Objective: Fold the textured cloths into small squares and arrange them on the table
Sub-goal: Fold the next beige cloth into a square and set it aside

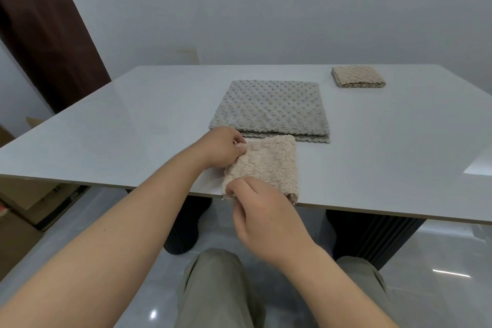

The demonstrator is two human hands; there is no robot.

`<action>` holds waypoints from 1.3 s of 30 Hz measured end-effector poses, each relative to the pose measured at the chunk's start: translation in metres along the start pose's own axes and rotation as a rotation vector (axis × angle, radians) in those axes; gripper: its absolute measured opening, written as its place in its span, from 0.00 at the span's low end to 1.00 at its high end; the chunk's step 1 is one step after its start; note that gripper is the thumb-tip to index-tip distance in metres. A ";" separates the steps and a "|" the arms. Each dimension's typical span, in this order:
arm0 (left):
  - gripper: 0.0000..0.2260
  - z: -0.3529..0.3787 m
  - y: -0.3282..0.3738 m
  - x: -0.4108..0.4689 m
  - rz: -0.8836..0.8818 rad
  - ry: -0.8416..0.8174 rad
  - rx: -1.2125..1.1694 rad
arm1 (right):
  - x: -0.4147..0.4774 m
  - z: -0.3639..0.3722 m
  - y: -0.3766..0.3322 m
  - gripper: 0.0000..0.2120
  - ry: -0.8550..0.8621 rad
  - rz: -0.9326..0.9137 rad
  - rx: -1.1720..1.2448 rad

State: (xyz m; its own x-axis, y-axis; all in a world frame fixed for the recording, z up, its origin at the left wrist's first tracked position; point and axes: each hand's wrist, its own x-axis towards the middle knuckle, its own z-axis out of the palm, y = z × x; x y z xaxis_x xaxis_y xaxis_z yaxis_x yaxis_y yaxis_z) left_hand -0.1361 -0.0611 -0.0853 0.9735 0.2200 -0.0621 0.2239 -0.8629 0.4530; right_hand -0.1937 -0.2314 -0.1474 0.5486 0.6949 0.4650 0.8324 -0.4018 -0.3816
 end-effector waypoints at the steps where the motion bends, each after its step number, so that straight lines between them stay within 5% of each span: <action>1: 0.09 0.000 0.001 0.000 -0.009 -0.019 0.000 | 0.001 -0.005 -0.002 0.07 -0.047 0.012 -0.002; 6: 0.06 -0.009 0.005 -0.007 -0.012 0.010 -0.065 | 0.011 -0.031 -0.011 0.09 -0.160 0.015 -0.020; 12: 0.10 -0.024 0.012 -0.035 0.102 0.137 -0.643 | 0.023 -0.070 0.024 0.16 0.386 0.286 -0.027; 16: 0.16 -0.033 0.016 -0.052 0.183 0.201 -0.784 | 0.024 -0.083 0.041 0.24 0.291 0.412 0.066; 20: 0.13 -0.037 0.020 -0.063 0.223 0.306 -0.848 | 0.018 -0.084 0.036 0.16 0.353 0.305 0.155; 27: 0.08 -0.040 0.019 -0.066 0.223 0.433 -0.873 | 0.012 -0.084 0.015 0.09 0.107 0.324 0.420; 34: 0.15 -0.045 0.005 -0.066 0.238 0.455 -0.824 | 0.006 -0.089 0.002 0.37 -0.008 0.281 0.444; 39: 0.18 -0.033 0.010 -0.067 0.176 0.454 -0.838 | 0.010 -0.090 0.007 0.32 0.125 0.403 0.559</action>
State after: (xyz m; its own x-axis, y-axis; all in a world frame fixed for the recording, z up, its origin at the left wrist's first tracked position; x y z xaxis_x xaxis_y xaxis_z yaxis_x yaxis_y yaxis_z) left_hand -0.2003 -0.0689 -0.0470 0.8399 0.4255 0.3369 -0.1995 -0.3352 0.9208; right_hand -0.1759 -0.2808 -0.0735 0.8387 0.4689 0.2769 0.4158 -0.2230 -0.8817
